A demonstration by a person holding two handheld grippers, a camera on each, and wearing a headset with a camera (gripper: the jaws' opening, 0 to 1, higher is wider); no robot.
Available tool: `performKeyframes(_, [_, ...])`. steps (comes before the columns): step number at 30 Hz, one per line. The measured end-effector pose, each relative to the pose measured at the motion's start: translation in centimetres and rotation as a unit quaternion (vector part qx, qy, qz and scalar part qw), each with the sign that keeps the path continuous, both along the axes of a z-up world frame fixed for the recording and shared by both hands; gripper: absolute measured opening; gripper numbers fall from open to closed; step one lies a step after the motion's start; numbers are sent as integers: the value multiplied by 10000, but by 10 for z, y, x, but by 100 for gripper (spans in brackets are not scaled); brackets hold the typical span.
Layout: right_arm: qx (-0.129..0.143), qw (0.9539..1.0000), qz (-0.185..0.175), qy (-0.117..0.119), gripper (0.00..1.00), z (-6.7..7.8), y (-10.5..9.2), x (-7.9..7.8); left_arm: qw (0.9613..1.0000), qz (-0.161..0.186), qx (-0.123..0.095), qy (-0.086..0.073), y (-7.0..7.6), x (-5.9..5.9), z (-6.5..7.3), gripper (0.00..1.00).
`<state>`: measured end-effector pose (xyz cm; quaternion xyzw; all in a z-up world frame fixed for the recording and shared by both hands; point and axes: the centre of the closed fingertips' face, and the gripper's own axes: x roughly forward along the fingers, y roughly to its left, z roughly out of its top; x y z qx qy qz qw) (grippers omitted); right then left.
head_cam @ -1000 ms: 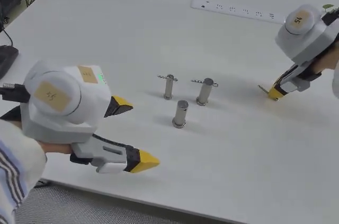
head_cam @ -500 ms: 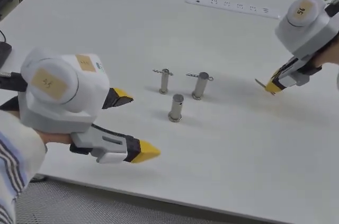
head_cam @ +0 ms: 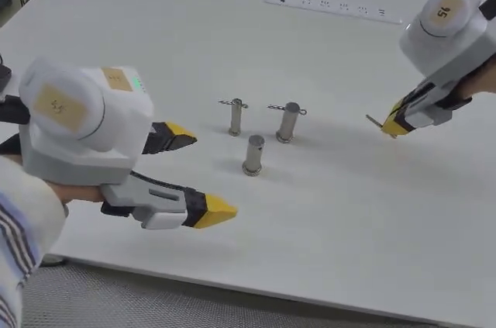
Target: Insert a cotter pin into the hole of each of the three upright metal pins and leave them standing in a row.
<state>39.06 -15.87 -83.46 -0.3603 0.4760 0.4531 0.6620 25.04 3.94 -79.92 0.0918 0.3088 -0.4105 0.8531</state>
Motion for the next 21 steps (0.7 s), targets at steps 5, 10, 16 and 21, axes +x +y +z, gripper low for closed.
performKeyframes(5, [41,9999,102,-80,3,6,6,-10,10000,-22,-97,3,-3,0,3,61])
performKeyframes(10, [104,9996,180,-190,3,11,11,-20,9998,-55,-164,-15,-6,0,5,57])
performKeyframes(16, [120,9986,346,-375,3,15,18,-34,9996,-69,-257,-63,-10,2,9,55])
performKeyframes(21, [204,9980,372,-472,3,18,20,-43,9993,-96,-366,-65,-17,3,13,52])
